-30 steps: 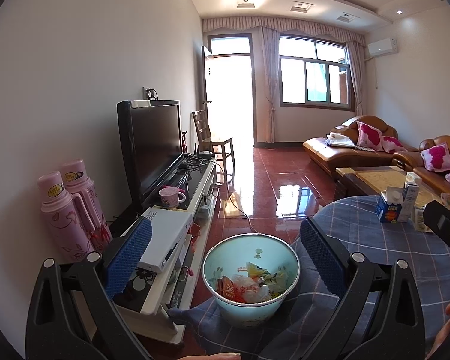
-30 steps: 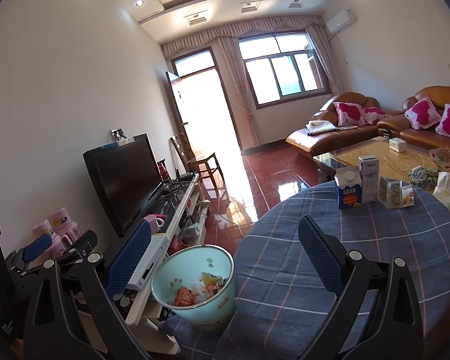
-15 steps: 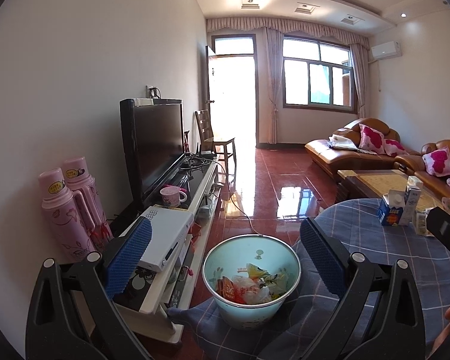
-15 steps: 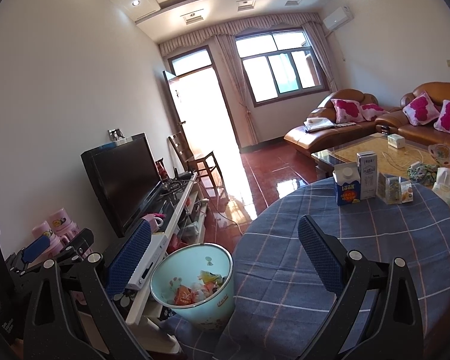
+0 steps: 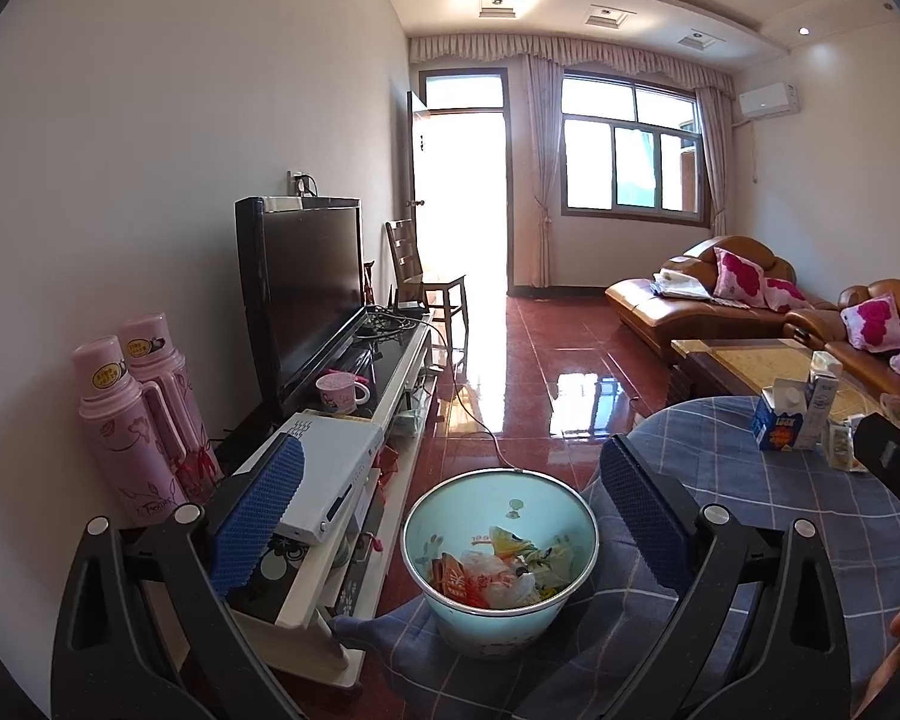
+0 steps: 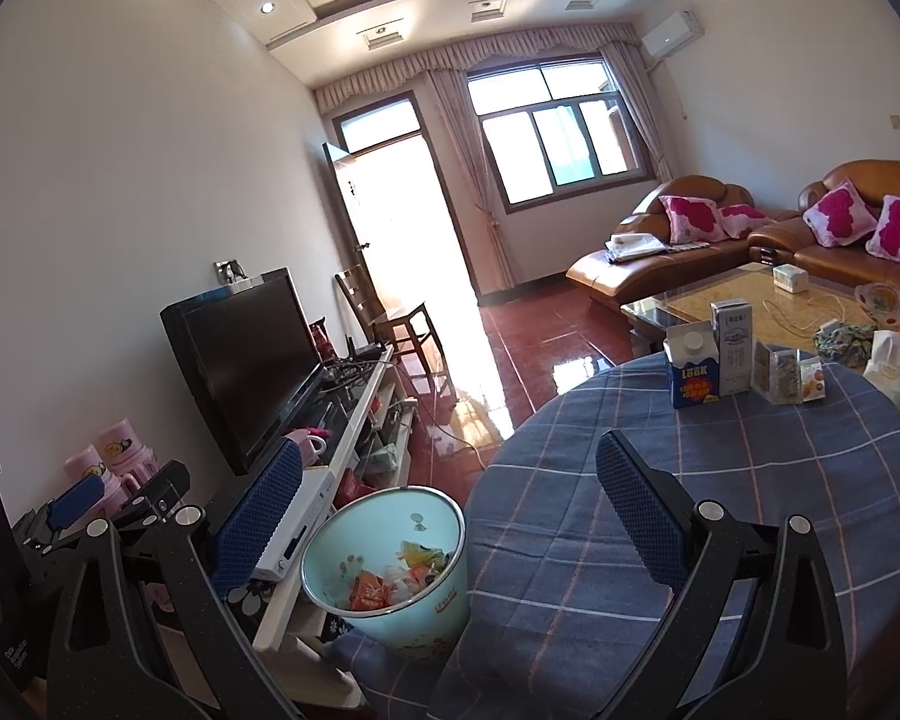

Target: Collect trash

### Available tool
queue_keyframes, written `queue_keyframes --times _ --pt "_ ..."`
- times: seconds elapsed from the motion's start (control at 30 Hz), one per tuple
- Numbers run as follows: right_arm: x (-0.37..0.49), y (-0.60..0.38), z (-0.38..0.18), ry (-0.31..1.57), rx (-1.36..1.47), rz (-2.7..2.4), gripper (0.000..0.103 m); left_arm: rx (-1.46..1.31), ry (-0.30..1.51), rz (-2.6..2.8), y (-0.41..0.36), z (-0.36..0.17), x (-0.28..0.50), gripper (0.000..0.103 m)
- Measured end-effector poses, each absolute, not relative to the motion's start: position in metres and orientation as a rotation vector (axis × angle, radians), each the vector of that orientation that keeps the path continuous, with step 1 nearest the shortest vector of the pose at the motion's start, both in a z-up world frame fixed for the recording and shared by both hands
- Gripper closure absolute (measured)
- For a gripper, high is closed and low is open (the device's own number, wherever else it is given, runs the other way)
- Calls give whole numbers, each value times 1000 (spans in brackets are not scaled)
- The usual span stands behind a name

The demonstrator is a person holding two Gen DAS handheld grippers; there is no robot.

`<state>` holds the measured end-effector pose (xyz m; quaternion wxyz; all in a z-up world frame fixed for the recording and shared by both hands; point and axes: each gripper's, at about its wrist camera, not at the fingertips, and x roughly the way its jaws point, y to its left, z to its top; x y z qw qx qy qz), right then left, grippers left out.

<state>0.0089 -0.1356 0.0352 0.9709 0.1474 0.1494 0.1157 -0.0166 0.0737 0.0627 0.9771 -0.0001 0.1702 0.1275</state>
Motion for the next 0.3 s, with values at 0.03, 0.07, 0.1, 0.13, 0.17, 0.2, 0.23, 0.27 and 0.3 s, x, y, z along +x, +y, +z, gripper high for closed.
queue_keyframes --times 0.03,0.07,0.1,0.13,0.17,0.2,0.23,0.27,0.3 --pt "10 -136 35 304 299 231 6 0 345 265 74 63 -16 6" --pt "10 -137 34 306 300 228 6 -3 347 270 74 63 -16 6" --pt "11 -137 34 309 301 226 5 -10 351 267 74 63 -16 6" --pt "12 -137 33 312 303 226 5 -16 355 261 75 62 -15 6" --pt "12 -137 33 315 305 226 5 -18 359 256 75 62 -15 6" --pt "12 -137 32 317 305 226 5 -18 361 254 75 62 -15 6" --pt "12 -137 32 318 305 225 5 -16 362 254 74 61 -14 6" --pt "13 -137 32 318 305 224 5 -14 363 254 74 61 -14 6" --pt "13 -137 32 318 304 223 5 -14 364 254 74 60 -13 6"
